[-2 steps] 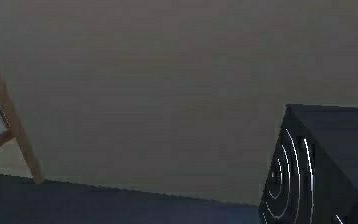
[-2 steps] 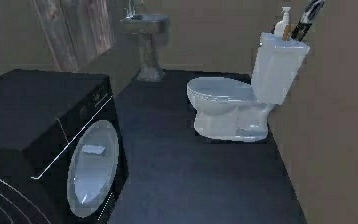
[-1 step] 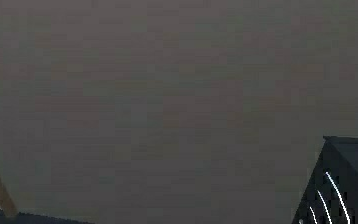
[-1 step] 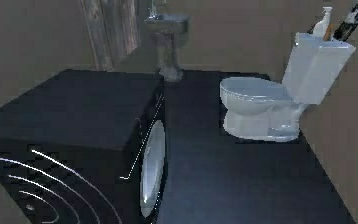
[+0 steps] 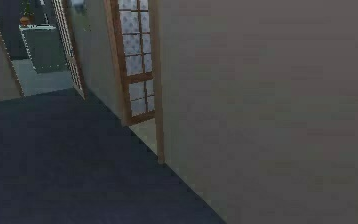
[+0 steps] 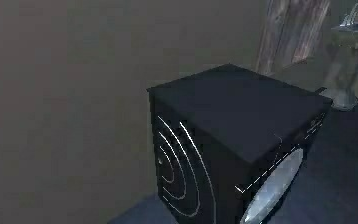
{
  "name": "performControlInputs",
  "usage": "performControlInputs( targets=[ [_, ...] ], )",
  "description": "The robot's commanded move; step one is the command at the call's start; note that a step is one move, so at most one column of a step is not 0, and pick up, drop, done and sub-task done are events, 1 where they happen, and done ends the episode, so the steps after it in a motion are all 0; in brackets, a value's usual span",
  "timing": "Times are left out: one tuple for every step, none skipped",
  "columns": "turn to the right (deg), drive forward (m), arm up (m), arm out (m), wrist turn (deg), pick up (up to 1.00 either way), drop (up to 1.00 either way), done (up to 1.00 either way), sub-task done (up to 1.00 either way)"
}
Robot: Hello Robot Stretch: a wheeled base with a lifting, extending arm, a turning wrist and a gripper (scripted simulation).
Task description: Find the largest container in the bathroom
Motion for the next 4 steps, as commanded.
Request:
performControlInputs(
  targets=[
    [-21.0,0.00,0.00,0.00,0.0,0.00,0.00,0.00,0.00],
    [0.0,0.45,0.00,0.00,0.0,0.00,0.00,0.00,0.00],
    [-45.0,0.00,0.00,0.00,0.0,0.00,0.00,0.00,0.00],
    [-18.0,0.00,0.00,0.00,0.0,0.00,0.00,0.00,0.00]
  ],
)
